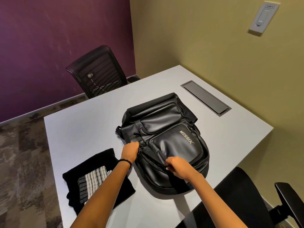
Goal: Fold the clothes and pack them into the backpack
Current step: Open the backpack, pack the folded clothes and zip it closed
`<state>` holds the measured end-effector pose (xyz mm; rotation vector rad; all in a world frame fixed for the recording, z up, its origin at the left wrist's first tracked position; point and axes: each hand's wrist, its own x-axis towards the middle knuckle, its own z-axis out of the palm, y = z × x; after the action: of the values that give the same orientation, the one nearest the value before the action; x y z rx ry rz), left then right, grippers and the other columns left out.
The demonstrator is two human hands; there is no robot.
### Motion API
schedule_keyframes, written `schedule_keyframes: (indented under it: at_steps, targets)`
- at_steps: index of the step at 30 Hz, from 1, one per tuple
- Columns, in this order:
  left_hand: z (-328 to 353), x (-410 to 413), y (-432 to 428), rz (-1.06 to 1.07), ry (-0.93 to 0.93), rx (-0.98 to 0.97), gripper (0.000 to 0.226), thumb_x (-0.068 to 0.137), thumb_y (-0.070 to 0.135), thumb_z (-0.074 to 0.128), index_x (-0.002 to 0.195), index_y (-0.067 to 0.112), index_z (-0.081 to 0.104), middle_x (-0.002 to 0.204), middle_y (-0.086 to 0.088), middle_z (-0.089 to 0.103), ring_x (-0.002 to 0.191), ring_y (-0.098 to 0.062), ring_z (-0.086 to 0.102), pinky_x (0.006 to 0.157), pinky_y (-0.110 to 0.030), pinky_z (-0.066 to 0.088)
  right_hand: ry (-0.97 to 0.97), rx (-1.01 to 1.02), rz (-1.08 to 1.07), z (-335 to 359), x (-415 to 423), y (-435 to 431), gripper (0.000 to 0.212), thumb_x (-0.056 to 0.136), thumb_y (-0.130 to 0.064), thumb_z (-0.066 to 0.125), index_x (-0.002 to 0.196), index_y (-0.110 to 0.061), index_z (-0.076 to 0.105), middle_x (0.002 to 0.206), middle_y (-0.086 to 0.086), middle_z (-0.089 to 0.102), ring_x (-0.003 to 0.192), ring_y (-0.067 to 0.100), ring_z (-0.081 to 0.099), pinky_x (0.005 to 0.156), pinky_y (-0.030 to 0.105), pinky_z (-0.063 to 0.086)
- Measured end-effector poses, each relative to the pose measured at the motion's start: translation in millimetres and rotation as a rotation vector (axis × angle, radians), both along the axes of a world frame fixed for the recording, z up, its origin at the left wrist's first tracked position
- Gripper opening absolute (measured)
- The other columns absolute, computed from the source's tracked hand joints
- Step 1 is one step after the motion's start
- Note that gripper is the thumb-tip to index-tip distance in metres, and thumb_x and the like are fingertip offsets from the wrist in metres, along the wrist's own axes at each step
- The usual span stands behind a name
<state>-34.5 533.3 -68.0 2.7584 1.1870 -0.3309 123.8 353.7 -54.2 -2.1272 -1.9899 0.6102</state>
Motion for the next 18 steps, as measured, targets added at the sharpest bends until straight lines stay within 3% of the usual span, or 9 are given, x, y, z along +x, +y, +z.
schedule_keyframes:
  at_steps: [6, 9, 10, 11, 14, 18]
  targets:
    - [-3.2, 2.2, -1.4, 0.027, -0.011, -0.017, 0.019, 0.094, 0.001, 0.040, 0.108, 0.003, 0.053, 0.109, -0.017, 0.062, 0.102, -0.035, 0.060, 0.077, -0.041, 0.047, 0.027, 0.002, -0.007, 1.4, 2.1, -1.0, 0.013, 0.091, -0.015, 0.053, 0.089, -0.003, 0.058, 0.099, 0.014, 0.061, 0.091, 0.032, 0.054, 0.066, 0.029, 0.028]
    - [-8.8, -0.9, -12.4, -0.111, -0.147, 0.104, 0.030, 0.064, -0.002, 0.074, 0.089, 0.007, 0.060, 0.086, -0.012, 0.060, 0.077, -0.031, 0.061, 0.049, -0.033, 0.047, 0.000, 0.053, -0.024, 0.8, 2.2, -3.6, 0.016, 0.092, -0.017, 0.051, 0.089, -0.004, 0.061, 0.094, 0.012, 0.062, 0.088, 0.032, 0.056, 0.069, 0.031, 0.031]
    - [-11.6, -0.9, -17.2, -0.191, -0.211, 0.142, 0.034, 0.057, -0.003, 0.077, 0.085, 0.009, 0.061, 0.081, -0.010, 0.058, 0.069, -0.030, 0.060, 0.046, -0.031, 0.045, -0.015, 0.071, -0.022, 1.2, 2.0, -2.7, 0.018, 0.093, -0.017, 0.051, 0.087, -0.005, 0.062, 0.091, 0.011, 0.062, 0.086, 0.031, 0.057, 0.069, 0.030, 0.031]
    - [-13.3, 0.2, -22.5, -0.269, -0.277, 0.096, 0.034, 0.059, -0.004, 0.071, 0.089, 0.010, 0.061, 0.082, -0.009, 0.058, 0.069, -0.030, 0.059, 0.050, -0.033, 0.047, -0.029, 0.091, -0.016, 1.7, 1.9, -1.1, 0.019, 0.092, -0.018, 0.050, 0.085, -0.007, 0.063, 0.087, 0.010, 0.061, 0.084, 0.030, 0.058, 0.069, 0.031, 0.031]
    - [-8.0, 6.2, -37.2, -0.325, -0.484, -0.162, 0.052, 0.066, -0.001, 0.046, 0.113, 0.015, 0.055, 0.108, -0.005, 0.061, 0.098, -0.026, 0.056, 0.085, -0.038, 0.048, -0.079, 0.165, -0.003, 5.5, 1.9, 6.1, 0.017, 0.089, -0.019, 0.053, 0.080, -0.012, 0.066, 0.076, 0.006, 0.060, 0.074, 0.029, 0.060, 0.063, 0.033, 0.036]
    - [-2.3, 17.2, -50.7, -0.452, -0.475, -0.389, 0.058, 0.072, 0.012, 0.054, 0.129, 0.014, 0.049, 0.130, -0.002, 0.054, 0.122, -0.018, 0.045, 0.108, -0.030, 0.032, -0.097, 0.255, -0.008, 15.6, 2.8, 15.7, 0.011, 0.082, -0.017, 0.058, 0.079, -0.014, 0.068, 0.068, 0.003, 0.060, 0.065, 0.025, 0.061, 0.058, 0.028, 0.032]
